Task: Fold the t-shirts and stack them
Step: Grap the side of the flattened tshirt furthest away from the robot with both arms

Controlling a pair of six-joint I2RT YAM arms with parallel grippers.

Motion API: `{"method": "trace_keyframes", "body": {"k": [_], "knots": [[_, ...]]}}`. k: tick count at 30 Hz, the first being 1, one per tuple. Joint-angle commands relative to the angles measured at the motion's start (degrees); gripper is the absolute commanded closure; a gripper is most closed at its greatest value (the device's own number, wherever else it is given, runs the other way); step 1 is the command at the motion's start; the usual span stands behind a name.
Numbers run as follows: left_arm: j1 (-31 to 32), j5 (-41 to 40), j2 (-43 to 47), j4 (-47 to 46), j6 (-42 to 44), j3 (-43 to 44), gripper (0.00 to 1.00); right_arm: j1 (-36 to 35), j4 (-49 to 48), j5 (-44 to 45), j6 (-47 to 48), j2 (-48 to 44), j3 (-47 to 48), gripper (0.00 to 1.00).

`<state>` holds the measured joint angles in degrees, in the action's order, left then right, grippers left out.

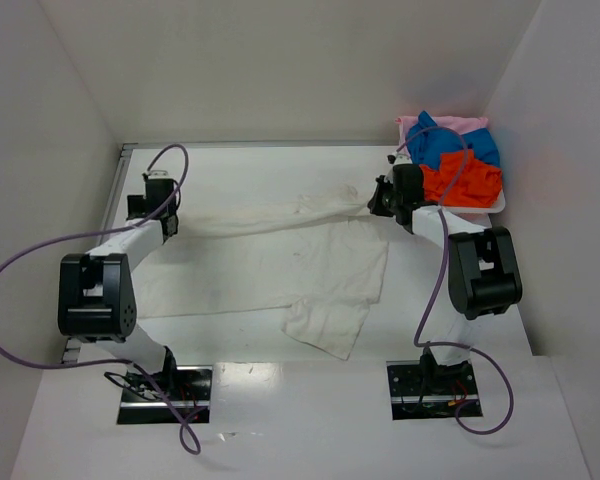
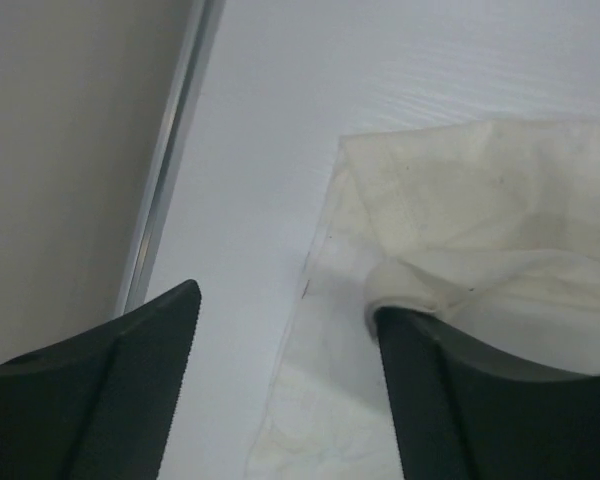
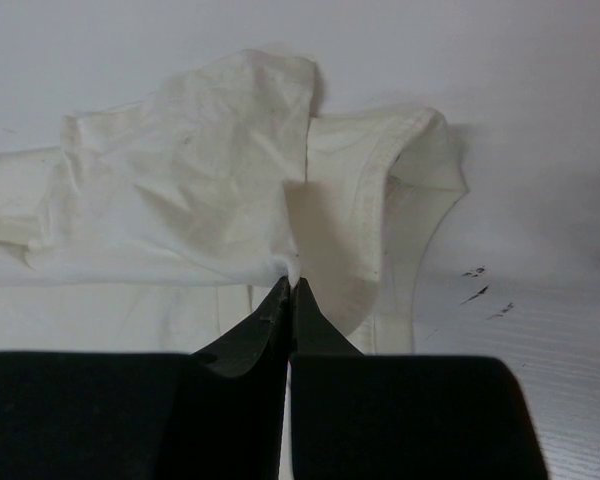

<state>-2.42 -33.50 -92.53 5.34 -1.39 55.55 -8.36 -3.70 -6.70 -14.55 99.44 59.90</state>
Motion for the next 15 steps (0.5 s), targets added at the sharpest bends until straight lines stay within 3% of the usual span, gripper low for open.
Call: {"method": "trace_keyframes", "body": {"k": [1, 5, 11, 15], "knots": [[-0.57, -3.24, 7.26, -4.11, -5.20, -1.58, 0.19, 0.10, -0.25, 1.60, -0.13, -3.02, -1.01, 1.00], [-1.28, 1.31, 7.98, -2.63, -8.01, -0.80, 0.14, -0.43, -0.25, 1.60, -0.13, -3.55, -1.01, 1.00], [-1.89, 7.82, 5.70, -0.77, -13.55, 1.14, 0.14, -0.43, 0.28, 1.60, -0.66, -4.07, -1.54, 1.00], [-4.18, 14.23, 9.47, -4.80, -16.19, -1.40, 0.14, -0.43, 0.28, 2.22, -0.14, -4.60, -2.15, 1.00]]}}
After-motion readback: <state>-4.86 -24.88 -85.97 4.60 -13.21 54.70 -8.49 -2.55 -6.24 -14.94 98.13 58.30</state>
